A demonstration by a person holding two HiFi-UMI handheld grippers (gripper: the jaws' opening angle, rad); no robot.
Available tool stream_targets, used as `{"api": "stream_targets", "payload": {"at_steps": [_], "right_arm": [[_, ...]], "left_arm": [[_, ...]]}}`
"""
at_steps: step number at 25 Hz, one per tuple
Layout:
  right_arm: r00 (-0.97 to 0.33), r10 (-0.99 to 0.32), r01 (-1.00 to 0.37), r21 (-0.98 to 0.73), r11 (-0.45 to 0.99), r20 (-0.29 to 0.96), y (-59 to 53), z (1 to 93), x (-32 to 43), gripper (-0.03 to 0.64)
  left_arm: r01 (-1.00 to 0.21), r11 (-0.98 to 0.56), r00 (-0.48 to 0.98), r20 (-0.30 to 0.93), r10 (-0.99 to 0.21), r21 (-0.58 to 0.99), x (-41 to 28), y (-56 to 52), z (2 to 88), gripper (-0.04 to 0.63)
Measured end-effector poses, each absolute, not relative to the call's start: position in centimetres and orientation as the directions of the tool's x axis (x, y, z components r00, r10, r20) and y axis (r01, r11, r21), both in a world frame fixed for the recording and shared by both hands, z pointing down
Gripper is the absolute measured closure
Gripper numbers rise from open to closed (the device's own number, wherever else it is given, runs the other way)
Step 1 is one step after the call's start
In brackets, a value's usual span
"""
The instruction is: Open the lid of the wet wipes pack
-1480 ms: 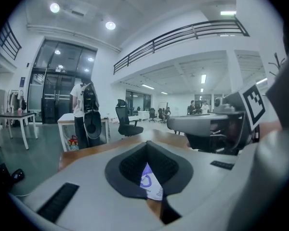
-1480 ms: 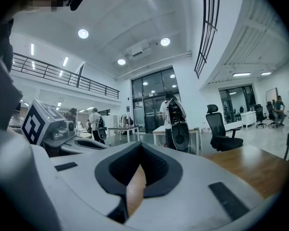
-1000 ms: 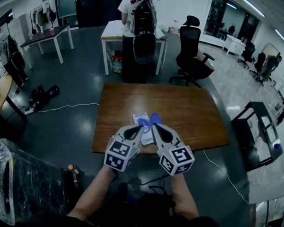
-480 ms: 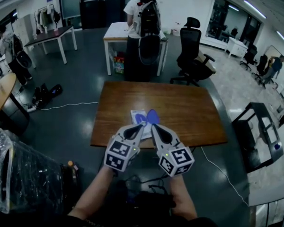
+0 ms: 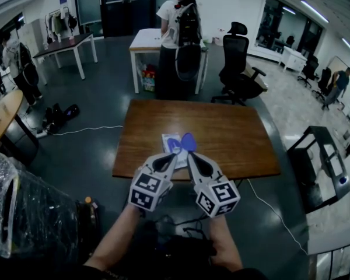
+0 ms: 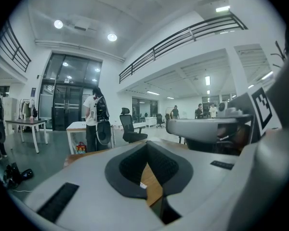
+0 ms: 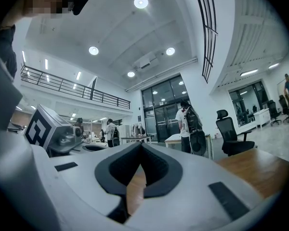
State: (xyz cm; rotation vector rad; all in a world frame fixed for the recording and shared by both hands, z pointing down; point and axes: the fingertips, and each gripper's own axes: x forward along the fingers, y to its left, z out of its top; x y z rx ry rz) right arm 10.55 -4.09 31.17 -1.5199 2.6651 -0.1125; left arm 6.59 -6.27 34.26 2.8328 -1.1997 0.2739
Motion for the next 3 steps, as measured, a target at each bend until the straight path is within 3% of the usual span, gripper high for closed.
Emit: {"api": "stream_targets", "payload": {"at_steps": [3], "right_arm": [[-0.507, -0.862, -0.856, -0.102, 0.507, -0.027, -3.81, 31.02, 10.82, 0.607]], "left_arm": [[-0.716, -0.697, 0.683, 0.184, -0.707, -0.023, 6.86, -5.99, 34.10, 0.589]]}}
